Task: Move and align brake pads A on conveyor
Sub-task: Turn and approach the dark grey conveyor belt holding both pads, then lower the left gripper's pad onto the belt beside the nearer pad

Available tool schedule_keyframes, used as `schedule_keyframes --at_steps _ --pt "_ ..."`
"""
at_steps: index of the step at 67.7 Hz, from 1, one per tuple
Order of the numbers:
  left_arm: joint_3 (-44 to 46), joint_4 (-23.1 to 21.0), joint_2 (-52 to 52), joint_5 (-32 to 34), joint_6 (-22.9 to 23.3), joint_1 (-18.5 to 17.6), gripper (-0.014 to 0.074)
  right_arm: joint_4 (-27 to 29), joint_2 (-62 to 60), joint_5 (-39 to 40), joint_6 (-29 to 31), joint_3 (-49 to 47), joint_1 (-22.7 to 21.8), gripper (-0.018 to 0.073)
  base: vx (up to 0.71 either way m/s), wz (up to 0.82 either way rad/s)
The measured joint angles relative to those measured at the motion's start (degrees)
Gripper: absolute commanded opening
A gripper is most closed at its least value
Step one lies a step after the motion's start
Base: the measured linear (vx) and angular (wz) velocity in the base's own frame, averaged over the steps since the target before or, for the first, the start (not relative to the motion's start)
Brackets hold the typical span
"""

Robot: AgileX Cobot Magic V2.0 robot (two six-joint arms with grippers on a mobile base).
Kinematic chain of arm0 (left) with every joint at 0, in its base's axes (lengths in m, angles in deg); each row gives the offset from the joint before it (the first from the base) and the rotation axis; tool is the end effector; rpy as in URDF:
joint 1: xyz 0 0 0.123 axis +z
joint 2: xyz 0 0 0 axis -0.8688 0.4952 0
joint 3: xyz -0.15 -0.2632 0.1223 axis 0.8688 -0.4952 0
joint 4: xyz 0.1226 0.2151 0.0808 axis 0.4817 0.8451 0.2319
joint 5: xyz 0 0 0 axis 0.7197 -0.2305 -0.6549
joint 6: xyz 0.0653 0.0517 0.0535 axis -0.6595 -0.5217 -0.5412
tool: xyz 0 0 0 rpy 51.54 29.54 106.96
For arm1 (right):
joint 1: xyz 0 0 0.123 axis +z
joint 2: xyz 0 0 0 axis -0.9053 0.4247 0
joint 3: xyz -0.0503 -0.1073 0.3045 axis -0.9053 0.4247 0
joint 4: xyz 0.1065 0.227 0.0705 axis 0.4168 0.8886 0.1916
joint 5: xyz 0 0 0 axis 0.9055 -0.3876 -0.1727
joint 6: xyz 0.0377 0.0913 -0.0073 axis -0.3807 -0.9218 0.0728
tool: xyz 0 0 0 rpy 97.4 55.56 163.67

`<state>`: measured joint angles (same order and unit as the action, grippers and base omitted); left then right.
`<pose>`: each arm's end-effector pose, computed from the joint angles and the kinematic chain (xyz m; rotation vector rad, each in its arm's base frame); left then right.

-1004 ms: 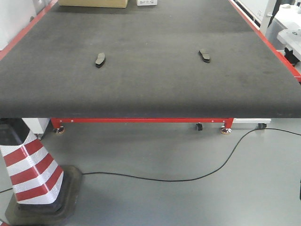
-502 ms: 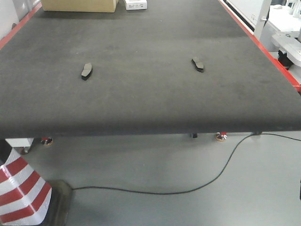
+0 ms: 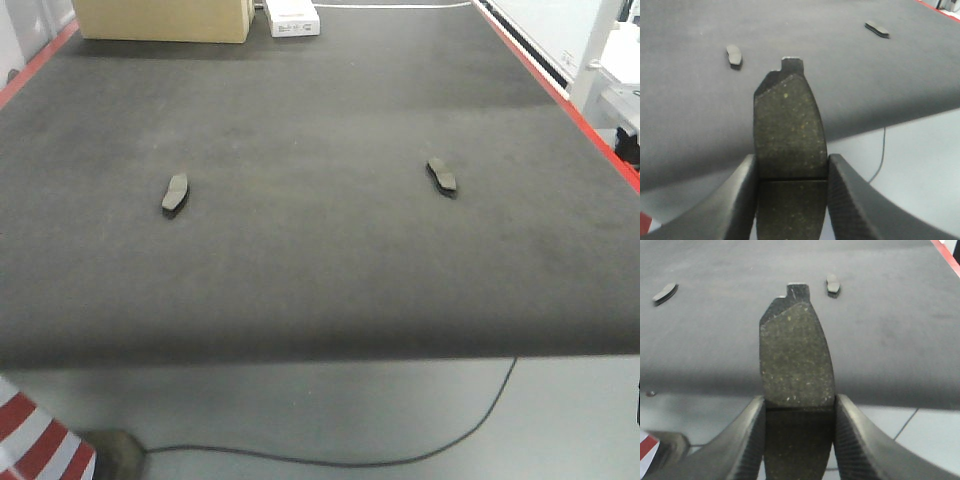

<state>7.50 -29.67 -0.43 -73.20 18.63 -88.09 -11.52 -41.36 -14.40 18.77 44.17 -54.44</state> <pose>0.0249 0.0043 0.3185 0.2612 1.9625 -0.2378 0.0551 0.0089 0.2948 -0.0967 1.9488 0.1579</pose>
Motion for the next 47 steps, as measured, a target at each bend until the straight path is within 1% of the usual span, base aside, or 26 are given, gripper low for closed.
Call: schedule_keyframes --at_steps 47 --pt "0.0 0.0 0.0 0.0 0.0 0.0 -0.0006 0.0 0.0 0.0 0.0 0.0 0.0 -0.0004 0.33 0.0"
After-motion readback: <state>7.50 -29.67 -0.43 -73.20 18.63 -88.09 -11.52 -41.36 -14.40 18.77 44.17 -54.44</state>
